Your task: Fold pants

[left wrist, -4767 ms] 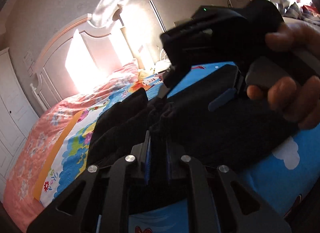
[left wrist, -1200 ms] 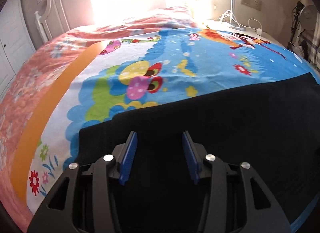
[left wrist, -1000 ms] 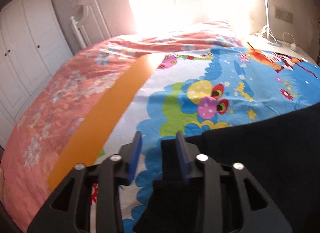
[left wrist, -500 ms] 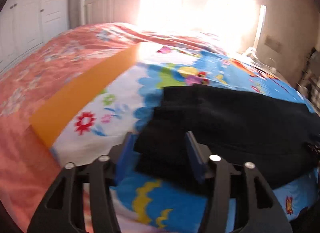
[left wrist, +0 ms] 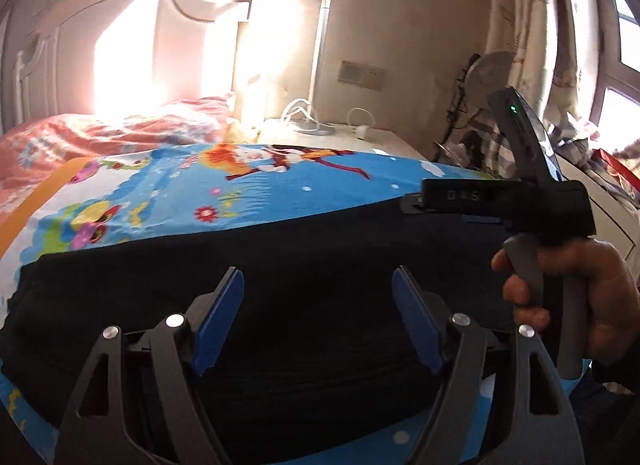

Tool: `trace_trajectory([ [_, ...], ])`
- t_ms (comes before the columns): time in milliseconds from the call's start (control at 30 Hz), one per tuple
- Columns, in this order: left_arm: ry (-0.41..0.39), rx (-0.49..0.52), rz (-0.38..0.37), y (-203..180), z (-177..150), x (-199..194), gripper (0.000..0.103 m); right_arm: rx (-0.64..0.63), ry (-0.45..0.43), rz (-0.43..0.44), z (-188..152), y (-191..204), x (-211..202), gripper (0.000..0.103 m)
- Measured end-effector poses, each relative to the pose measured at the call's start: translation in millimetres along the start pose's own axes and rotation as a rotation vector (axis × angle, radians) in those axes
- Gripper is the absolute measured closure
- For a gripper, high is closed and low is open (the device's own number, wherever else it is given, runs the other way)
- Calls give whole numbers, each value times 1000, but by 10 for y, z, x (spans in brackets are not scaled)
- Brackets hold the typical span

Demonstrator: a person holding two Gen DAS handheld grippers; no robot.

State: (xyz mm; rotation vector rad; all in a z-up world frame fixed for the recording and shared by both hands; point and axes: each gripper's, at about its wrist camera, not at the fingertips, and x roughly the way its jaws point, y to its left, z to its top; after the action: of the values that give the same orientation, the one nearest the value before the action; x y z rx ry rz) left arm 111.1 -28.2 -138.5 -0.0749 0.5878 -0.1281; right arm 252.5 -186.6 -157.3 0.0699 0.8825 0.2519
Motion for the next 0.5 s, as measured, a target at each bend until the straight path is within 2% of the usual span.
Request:
trace_trajectory([
  [67, 17, 100, -67, -690, 138, 443, 25, -18, -53, -51, -27, -543, -159, 5],
  [133, 81, 106, -155, -1162, 232, 883, 25, -42, -100, -144, -101, -1119, -339, 5],
  [167, 125, 120, -174, -1362, 263, 1099, 25, -51, -93, -178, -133, -1403, -368, 5],
  [233, 159, 237, -194, -1667, 284, 1447, 25, -43, -8, -203, -163, -1974, -327, 5],
  [267, 184, 292, -159, -1706, 266, 1602, 25, -23, 38, -217, -186, -2234, -292, 5],
  [300, 232, 308, -110, -1649, 236, 1730, 25, -1, 62, -212, -208, -2465, -291, 6],
  [367, 298, 240, -141, -1258, 229, 1789, 24, 5, 120, -47, -255, -2767, -274, 6],
  [400, 301, 246, -89, -1013, 228, 1763, 24, -30, 130, -16, -297, -2794, -281, 7],
  [467, 308, 305, 49, -508, 177, 1646, 17, -178, 126, -51, -400, -2648, -282, 7],
  [500, 315, 271, 65, -185, 152, 1520, 16, -259, 118, -96, -476, -2558, -268, 6],
])
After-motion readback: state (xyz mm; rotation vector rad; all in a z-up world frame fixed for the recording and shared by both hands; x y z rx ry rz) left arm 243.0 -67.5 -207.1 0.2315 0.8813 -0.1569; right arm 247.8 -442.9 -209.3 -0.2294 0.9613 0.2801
